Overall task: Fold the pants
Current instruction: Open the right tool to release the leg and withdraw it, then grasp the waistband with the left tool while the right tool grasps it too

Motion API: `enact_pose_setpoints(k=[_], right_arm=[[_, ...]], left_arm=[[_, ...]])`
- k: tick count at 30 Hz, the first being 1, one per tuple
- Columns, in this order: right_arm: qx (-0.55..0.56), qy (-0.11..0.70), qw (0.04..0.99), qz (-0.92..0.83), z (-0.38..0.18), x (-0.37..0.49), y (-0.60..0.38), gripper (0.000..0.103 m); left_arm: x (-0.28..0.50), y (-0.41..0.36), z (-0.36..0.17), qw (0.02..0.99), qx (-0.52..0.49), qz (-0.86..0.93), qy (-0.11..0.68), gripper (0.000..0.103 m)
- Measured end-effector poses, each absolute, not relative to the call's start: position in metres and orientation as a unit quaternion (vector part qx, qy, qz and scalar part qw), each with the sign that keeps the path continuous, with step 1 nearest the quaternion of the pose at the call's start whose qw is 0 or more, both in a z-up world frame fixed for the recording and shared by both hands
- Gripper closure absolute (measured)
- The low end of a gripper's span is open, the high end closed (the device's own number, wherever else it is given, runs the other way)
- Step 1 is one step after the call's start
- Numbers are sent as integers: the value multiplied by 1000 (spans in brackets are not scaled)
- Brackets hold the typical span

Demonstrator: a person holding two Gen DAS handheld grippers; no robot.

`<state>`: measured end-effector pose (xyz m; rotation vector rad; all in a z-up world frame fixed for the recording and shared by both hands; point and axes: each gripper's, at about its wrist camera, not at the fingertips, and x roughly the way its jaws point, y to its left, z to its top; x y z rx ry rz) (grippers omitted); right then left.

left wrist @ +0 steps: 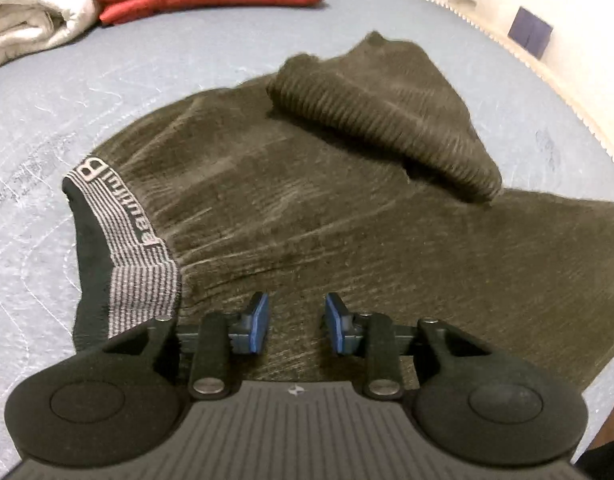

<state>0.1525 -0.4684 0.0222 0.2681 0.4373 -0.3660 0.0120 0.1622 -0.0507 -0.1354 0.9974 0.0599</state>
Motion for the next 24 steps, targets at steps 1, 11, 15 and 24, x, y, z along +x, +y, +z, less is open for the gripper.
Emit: enact_pose_setpoints(k=[1, 11, 15, 24], right_arm=[[131, 210, 954, -169, 31, 147, -461, 52], [111, 199, 974, 5, 89, 80, -357, 47], [60, 208, 974, 68, 66, 64, -303, 47], [-135, 266, 920, 256, -11, 24, -182, 50]], left_arm=[[11, 165, -54, 871, -65, 33, 486, 68], [-13, 200, -12, 888, -130, 44, 438, 66], [-25, 231, -1, 889, -155, 66, 426, 65], [-36, 281, -36, 865, -207, 81, 449, 43]])
